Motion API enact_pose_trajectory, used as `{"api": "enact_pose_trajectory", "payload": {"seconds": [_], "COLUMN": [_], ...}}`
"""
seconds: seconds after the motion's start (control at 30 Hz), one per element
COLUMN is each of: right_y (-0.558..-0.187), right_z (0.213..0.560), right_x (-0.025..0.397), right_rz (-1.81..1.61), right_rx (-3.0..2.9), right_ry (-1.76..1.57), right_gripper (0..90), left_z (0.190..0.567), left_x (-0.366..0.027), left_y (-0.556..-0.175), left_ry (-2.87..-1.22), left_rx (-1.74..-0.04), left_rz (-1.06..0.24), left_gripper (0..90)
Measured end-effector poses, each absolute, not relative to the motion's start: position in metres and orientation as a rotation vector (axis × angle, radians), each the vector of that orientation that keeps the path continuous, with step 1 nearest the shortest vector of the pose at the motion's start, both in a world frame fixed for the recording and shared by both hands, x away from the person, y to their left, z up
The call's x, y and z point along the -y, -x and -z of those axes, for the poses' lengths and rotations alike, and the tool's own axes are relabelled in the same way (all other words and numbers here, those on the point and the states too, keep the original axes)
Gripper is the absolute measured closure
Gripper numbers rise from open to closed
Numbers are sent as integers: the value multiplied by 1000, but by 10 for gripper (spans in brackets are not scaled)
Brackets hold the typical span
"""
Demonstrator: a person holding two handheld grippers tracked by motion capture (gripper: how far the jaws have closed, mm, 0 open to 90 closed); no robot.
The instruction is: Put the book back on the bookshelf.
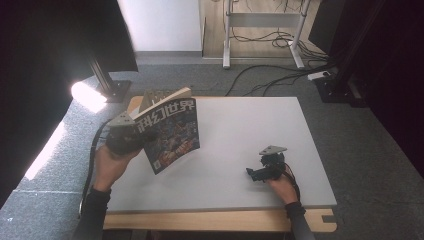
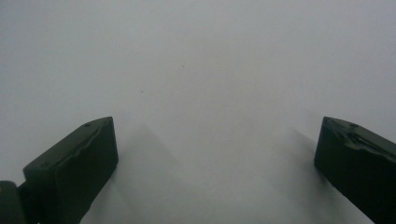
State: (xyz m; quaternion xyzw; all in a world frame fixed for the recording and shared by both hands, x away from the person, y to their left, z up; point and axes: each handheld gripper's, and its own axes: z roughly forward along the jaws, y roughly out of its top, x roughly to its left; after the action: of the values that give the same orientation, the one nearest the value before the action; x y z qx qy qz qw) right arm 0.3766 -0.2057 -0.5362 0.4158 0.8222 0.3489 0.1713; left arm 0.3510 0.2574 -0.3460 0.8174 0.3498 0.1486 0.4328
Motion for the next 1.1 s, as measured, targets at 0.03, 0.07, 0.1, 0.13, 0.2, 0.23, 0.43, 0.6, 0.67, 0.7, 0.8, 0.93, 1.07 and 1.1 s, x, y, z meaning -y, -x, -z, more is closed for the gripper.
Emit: {"api": "enact_pose_trajectory", "payload": {"seconds": [0.03,0.07,0.1,0.13,0.2,0.23,0.43,0.6,0.67,0.7,0.8,0.93,1.07,1.1], "right_y": [-377,-377,-377,-377,-377,-377,-377,-377,-377,-377,-377,-377,-377,-377], "right_z": [536,536,536,536,536,536,537,537,537,537,537,537,537,537], "right_x": [206,206,206,206,206,206,206,206,206,206,206,206,206,206], "right_rz": [-991,-990,-989,-989,-989,-989,-991,-992,-992,-992,-992,-992,-992,-992], "right_rx": [-2334,-2334,-2335,-2333,-2334,-2333,-2333,-2334,-2334,-2334,-2334,-2335,-2335,-2335], "right_ry": [-1181,-1181,-1178,-1178,-1177,-1177,-1174,-1173,-1173,-1173,-1174,-1174,-1174,-1174], "right_gripper": [0,0,0,0,0,0,0,0,0,0,0,0,0,0], "left_z": [346,345,345,344,344,344,342,341,342,342,342,344,348,348], "left_x": [-261,-264,-268,-275,-278,-282,-302,-318,-323,-323,-328,-337,-343,-343], "left_y": [-351,-350,-350,-349,-349,-349,-347,-348,-349,-349,-350,-353,-360,-360], "left_ry": [-2033,-2030,-2026,-2021,-2018,-2013,-1998,-1996,-1993,-1993,-1994,-1987,-1970,-1970], "left_rx": [-882,-891,-902,-925,-936,-949,-1014,-1078,-1097,-1097,-1128,-1174,-1218,-1218], "left_rz": [-376,-383,-390,-401,-409,-417,-465,-496,-506,-506,-516,-520,-518,-518], "left_gripper": [827,827,827,827,827,827,827,827,827,827,827,827,827,827]}}
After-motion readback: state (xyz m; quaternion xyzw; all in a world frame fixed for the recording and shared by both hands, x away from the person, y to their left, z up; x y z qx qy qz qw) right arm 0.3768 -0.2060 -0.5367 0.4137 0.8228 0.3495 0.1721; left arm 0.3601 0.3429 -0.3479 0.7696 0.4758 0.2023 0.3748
